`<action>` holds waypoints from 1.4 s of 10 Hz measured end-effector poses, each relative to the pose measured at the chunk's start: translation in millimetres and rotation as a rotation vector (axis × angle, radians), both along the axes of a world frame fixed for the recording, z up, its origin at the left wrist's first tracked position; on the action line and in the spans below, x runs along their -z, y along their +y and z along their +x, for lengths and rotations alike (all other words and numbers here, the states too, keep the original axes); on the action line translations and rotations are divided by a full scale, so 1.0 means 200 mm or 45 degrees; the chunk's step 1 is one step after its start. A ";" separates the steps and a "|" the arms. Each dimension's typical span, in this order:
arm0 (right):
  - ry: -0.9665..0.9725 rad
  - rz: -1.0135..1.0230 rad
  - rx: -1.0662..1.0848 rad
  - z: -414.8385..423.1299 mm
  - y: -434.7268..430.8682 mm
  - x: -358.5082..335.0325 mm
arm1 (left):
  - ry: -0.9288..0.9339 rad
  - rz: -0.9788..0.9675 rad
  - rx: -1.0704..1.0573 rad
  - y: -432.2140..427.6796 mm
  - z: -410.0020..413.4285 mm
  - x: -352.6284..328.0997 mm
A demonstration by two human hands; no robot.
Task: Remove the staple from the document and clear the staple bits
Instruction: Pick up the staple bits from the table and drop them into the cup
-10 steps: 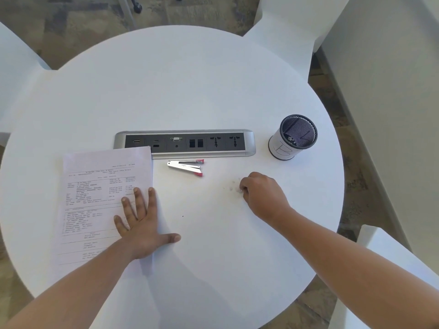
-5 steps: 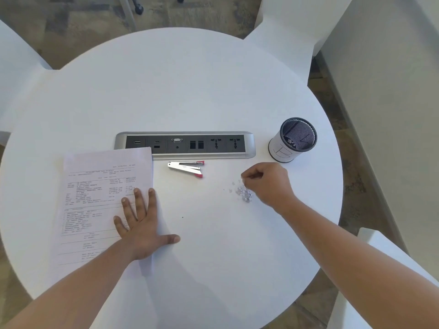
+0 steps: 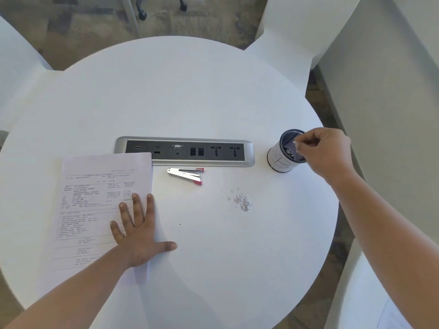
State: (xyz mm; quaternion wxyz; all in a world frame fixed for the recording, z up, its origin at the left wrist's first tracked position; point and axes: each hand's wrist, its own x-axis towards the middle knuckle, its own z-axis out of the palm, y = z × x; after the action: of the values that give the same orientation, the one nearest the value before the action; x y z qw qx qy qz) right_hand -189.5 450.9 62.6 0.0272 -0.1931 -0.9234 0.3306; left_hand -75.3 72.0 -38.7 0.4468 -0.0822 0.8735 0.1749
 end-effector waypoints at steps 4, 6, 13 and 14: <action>-0.034 0.452 -0.234 -0.10 0.03 0.06 | -0.001 0.011 -0.008 0.00 0.01 0.00; -0.119 0.465 -0.262 -0.08 0.03 0.03 | 0.004 0.010 -0.018 -0.01 0.01 0.01; 0.128 0.117 -0.241 0.06 -0.17 0.05 | 0.002 0.007 -0.030 0.00 0.00 0.01; -0.017 0.153 -0.451 0.12 -0.27 0.18 | -0.001 0.008 -0.031 0.00 0.00 0.01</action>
State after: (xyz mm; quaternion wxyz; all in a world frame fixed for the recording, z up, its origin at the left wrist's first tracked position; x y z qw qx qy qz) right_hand -164.5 396.6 25.7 -0.0261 -0.0278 -0.9612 0.2730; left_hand -75.6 71.5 -41.4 0.4452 -0.0918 0.8717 0.1830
